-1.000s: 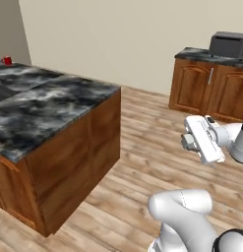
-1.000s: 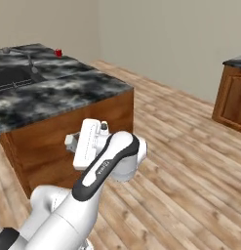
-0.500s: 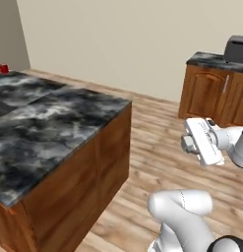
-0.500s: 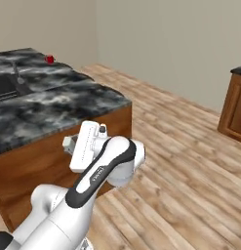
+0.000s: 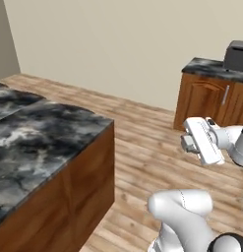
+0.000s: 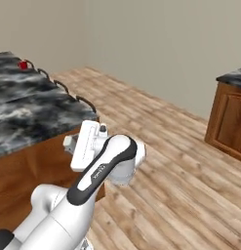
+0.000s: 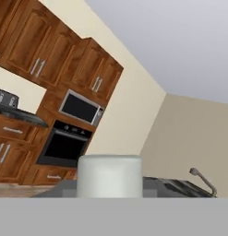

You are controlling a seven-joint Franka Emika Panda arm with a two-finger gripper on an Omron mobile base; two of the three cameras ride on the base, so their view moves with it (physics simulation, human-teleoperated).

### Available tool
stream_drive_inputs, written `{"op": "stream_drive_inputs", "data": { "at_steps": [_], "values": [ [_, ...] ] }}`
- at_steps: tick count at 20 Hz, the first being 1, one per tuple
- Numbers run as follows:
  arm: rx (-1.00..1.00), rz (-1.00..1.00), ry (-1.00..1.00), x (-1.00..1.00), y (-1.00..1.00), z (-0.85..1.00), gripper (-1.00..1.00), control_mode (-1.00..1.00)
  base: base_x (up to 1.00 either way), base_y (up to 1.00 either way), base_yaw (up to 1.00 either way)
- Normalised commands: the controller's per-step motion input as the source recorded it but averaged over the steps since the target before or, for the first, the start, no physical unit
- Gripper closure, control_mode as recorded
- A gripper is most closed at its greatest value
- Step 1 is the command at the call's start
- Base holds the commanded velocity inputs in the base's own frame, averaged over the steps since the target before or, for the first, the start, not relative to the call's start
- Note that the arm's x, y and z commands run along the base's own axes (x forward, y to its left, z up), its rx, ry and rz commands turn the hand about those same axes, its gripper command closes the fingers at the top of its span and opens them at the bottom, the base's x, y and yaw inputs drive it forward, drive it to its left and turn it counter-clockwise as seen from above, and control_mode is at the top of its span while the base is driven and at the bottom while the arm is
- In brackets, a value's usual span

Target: Pick up the marshmallow and place it in the cup of hot chocolate on the dining counter.

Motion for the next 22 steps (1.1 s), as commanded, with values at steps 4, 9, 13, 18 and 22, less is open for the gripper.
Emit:
{"op": "stream_drive_inputs", "data": {
  "at_steps": [4,9,13,18,22],
  "values": [
    [0.00,0.00,0.00,0.00,0.00,0.00,1.00,1.00,1.00,-0.84,0.04],
    [0.00,0.00,0.00,0.00,0.00,0.00,1.00,1.00,1.00,-0.61,0.15],
    [0.00,0.00,0.00,0.00,0.00,0.00,1.00,1.00,1.00,-0.48,0.24],
    [0.00,0.00,0.00,0.00,0.00,0.00,1.00,1.00,1.00,-0.49,0.31],
    [0.00,0.00,0.00,0.00,0.00,0.00,1.00,1.00,1.00,-0.46,0.34]
  ]
}}
